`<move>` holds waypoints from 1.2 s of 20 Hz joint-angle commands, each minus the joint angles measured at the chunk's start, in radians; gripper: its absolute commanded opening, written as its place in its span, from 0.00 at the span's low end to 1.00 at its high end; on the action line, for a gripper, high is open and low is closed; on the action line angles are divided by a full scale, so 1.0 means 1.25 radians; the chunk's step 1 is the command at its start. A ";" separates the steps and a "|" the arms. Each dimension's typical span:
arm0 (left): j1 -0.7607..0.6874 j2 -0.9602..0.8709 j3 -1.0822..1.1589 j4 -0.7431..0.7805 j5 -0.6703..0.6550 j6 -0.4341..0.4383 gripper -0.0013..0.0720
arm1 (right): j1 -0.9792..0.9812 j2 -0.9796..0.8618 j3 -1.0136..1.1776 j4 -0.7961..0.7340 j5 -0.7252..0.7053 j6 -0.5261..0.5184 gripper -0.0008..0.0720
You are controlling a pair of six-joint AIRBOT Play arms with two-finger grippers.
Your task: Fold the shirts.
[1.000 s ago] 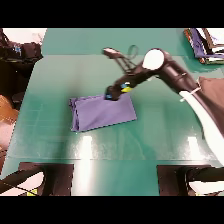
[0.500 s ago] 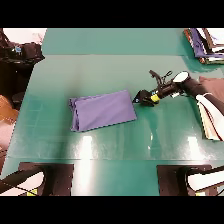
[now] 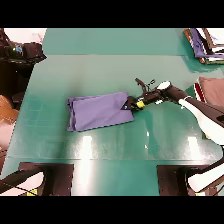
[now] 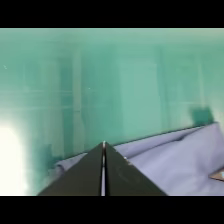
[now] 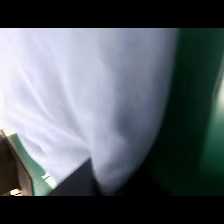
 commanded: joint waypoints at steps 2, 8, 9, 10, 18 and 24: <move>-0.069 -0.001 0.000 -0.011 0.019 0.000 0.05 | 0.009 0.021 0.000 0.016 -0.026 -0.057 0.04; -0.183 0.000 0.000 -0.012 0.048 -0.003 0.05 | -0.230 0.231 0.000 0.016 -0.125 -0.056 0.04; -0.201 0.000 0.000 -0.012 0.055 -0.004 0.05 | -0.291 0.265 0.000 0.016 -0.136 -0.055 0.04; -0.216 0.000 0.000 -0.012 0.063 -0.006 0.05 | -0.358 0.299 0.000 0.016 -0.150 -0.055 0.04; -0.325 0.000 0.000 -0.012 0.194 -0.021 0.05 | -0.808 0.391 0.001 0.017 -0.241 -0.065 0.04; -0.327 -0.004 0.000 -0.015 0.209 -0.037 0.05 | -0.866 0.391 0.001 0.018 -0.327 -0.142 0.04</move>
